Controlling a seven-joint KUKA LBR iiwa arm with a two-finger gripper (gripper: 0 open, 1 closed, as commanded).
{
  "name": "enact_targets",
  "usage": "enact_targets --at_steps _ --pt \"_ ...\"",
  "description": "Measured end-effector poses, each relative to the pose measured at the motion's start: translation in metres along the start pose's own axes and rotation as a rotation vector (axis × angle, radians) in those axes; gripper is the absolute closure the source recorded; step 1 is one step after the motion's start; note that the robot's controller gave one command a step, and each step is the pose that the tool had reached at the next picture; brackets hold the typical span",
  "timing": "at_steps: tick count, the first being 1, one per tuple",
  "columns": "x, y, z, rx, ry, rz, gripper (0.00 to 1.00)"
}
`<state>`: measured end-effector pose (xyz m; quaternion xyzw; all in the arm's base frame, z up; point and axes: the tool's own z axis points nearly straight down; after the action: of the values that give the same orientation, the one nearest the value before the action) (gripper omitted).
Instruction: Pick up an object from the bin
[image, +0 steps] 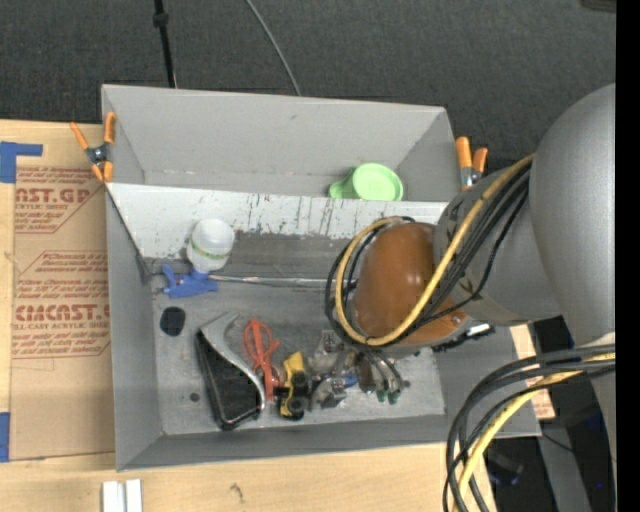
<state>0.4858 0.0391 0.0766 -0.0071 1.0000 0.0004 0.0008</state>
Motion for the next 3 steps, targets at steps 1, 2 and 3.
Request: enact_targets --at_steps 1,2,3 --pt "0.000 0.000 0.000 0.000 0.000 0.001 1.00" --pt "0.003 0.002 -0.039 0.000 0.010 0.001 1.00" --pt "-0.008 0.008 -0.071 -0.001 -0.003 0.050 1.00"
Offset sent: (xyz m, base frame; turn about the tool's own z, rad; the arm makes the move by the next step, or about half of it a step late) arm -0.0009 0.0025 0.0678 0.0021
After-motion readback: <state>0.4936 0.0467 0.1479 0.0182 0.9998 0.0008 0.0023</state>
